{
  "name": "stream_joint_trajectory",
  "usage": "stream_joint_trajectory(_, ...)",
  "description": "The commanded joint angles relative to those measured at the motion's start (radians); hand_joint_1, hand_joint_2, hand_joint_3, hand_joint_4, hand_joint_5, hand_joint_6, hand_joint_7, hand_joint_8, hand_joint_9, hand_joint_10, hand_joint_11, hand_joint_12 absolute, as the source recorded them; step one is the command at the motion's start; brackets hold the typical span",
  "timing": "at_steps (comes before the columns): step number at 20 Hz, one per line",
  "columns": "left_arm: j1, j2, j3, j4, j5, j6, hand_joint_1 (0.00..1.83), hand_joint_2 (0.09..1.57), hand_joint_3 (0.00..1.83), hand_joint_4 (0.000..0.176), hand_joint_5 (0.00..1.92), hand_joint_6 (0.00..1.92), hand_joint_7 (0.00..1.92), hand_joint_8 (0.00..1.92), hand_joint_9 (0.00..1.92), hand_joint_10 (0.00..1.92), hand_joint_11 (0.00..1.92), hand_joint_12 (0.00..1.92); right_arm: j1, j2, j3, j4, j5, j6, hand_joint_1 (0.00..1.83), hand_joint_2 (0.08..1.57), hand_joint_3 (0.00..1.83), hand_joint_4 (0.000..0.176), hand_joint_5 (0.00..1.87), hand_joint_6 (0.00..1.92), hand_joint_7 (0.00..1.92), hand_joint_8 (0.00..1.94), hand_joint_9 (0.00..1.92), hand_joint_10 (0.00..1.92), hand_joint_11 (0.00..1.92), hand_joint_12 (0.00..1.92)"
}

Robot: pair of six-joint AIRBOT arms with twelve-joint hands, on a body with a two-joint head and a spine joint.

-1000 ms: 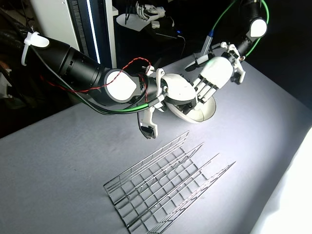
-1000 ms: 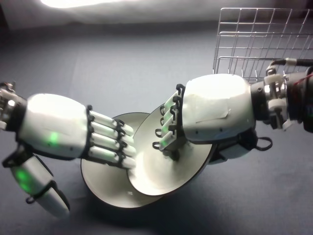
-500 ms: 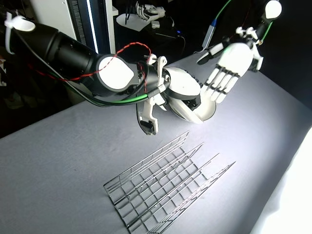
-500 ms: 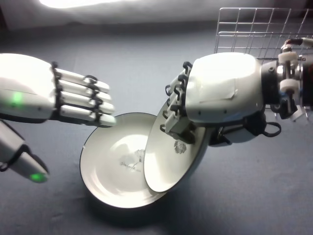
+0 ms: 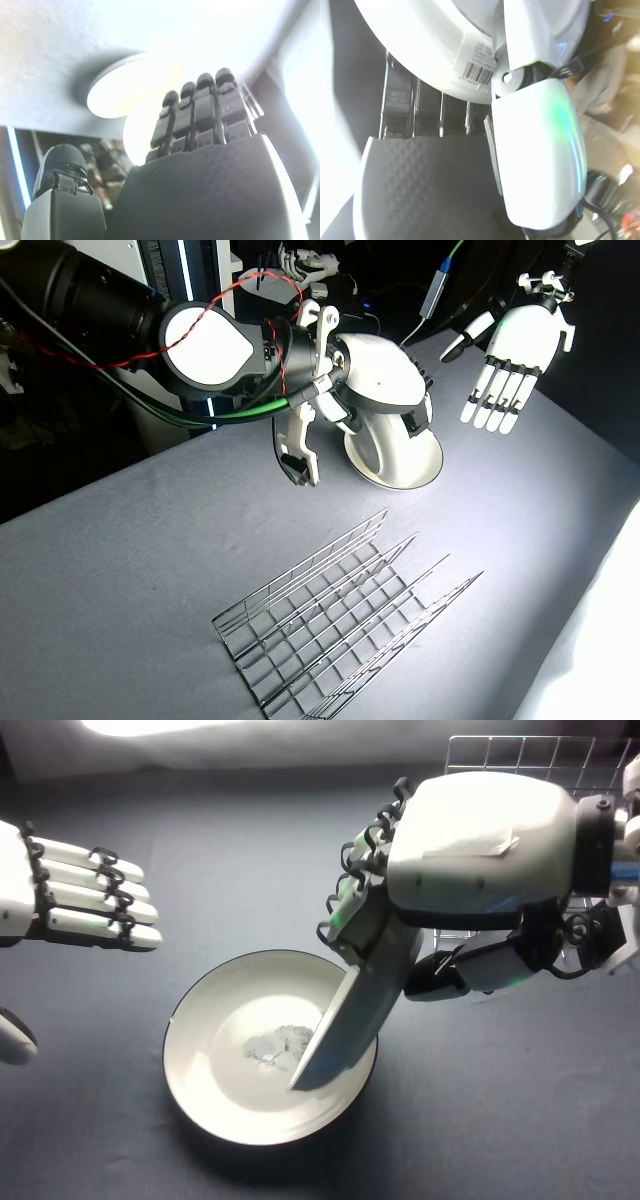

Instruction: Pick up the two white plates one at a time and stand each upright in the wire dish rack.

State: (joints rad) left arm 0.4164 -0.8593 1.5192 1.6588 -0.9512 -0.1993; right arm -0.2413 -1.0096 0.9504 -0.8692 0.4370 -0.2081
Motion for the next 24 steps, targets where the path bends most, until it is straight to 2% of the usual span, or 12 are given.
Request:
stream_joint_trajectory(1,0.000,0.017,0.009,-0.078,-0.018,-0.002,0.00,1.05,0.00,0.000,0.00,0.00,0.00,0.00,0.00,0.00,0.00,0.00,0.021,0.008,-0.009,0.073,0.111,0.006,1.20,1.15,0.00,0.013,0.92,1.15,0.94,1.00,1.04,0.38,0.74,1.26)
stream_joint_trajectory(8,0.000,0.008,0.027,-0.147,-0.039,0.017,0.00,1.05,0.00,0.000,0.00,0.00,0.00,0.00,0.00,0.00,0.00,0.00,0.051,0.044,-0.037,0.368,0.130,0.015,1.20,1.16,0.00,0.013,0.89,1.19,0.92,1.03,1.06,0.32,0.72,1.26)
stream_joint_trajectory(13,0.066,-0.012,0.037,-0.174,-0.039,0.089,0.00,1.05,0.00,0.000,0.00,0.00,0.00,0.00,0.00,0.00,0.00,0.00,0.061,0.065,-0.043,0.560,0.136,0.018,1.20,1.15,0.00,0.012,0.90,1.17,0.93,1.02,1.08,0.29,0.74,1.26)
stream_joint_trajectory(14,0.062,-0.018,0.043,-0.180,-0.038,0.089,0.00,1.05,0.00,0.000,0.00,0.00,0.00,0.00,0.00,0.00,0.00,0.00,0.063,0.068,-0.043,0.591,0.136,0.018,1.33,1.14,0.00,0.000,0.90,1.15,0.95,0.95,0.91,1.04,0.73,1.27)
stream_joint_trajectory(15,0.048,-0.023,0.048,-0.189,-0.035,0.089,0.00,1.05,0.00,0.000,0.00,0.00,0.00,0.00,0.00,0.00,0.00,0.00,0.064,0.072,-0.043,0.627,0.134,0.019,1.35,1.14,0.00,0.000,0.89,1.17,0.95,0.95,0.86,1.20,0.72,1.28)
stream_joint_trajectory(16,0.029,-0.024,0.048,-0.189,-0.028,0.089,0.00,1.05,0.00,0.000,0.00,0.00,0.00,0.00,0.00,0.00,0.00,0.00,0.065,0.076,-0.043,0.650,0.135,0.019,1.23,1.15,0.00,0.000,0.90,1.18,0.94,0.99,0.89,0.81,0.73,1.28)
stream_joint_trajectory(17,0.012,-0.026,0.048,-0.189,-0.022,0.087,0.00,1.05,0.00,0.000,0.00,0.00,0.00,0.00,0.00,0.00,0.00,0.00,0.067,0.079,-0.043,0.671,0.135,0.020,1.21,1.16,0.00,0.004,0.89,1.19,0.93,1.02,0.95,0.58,0.72,1.28)
stream_joint_trajectory(18,-0.008,-0.026,0.045,-0.189,-0.016,0.077,0.00,1.05,0.00,0.000,0.00,0.00,0.00,0.00,0.00,0.00,0.00,0.00,0.070,0.085,-0.043,0.713,0.133,0.020,1.33,1.14,0.01,0.000,0.90,1.17,0.95,0.95,0.87,1.09,0.73,1.28)
stream_joint_trajectory(19,-0.019,-0.025,0.040,-0.189,-0.013,0.067,0.00,1.05,0.00,0.000,0.00,0.00,0.00,0.00,0.00,0.00,0.00,0.00,0.074,0.088,-0.043,0.736,0.131,0.021,1.35,1.14,0.00,0.000,0.89,1.17,0.94,0.95,0.85,1.22,0.72,1.29)
stream_joint_trajectory(21,-0.029,-0.017,0.033,-0.188,-0.013,0.055,0.00,1.06,0.00,0.000,0.00,0.00,0.00,0.00,0.00,0.00,0.00,0.00,0.080,0.095,-0.043,0.801,0.129,0.022,1.21,1.15,0.00,0.005,0.90,1.18,0.93,1.02,0.94,0.61,0.71,1.29)
stream_joint_trajectory(23,-0.033,-0.014,0.035,-0.183,-0.016,0.041,0.00,1.06,0.00,0.000,0.00,0.00,0.00,0.00,0.00,0.00,0.00,0.00,0.086,0.100,-0.043,0.852,0.127,0.023,1.20,1.15,0.00,0.010,0.91,1.16,0.93,1.01,1.01,0.44,0.71,1.28)
stream_joint_trajectory(24,-0.048,-0.013,0.037,-0.163,-0.016,0.029,0.00,1.06,0.01,0.000,0.00,0.00,0.00,0.00,0.00,0.00,0.00,0.00,0.089,0.102,-0.043,0.866,0.127,0.023,1.33,1.14,0.00,0.000,0.91,1.14,0.94,0.95,0.89,1.07,0.72,1.29)
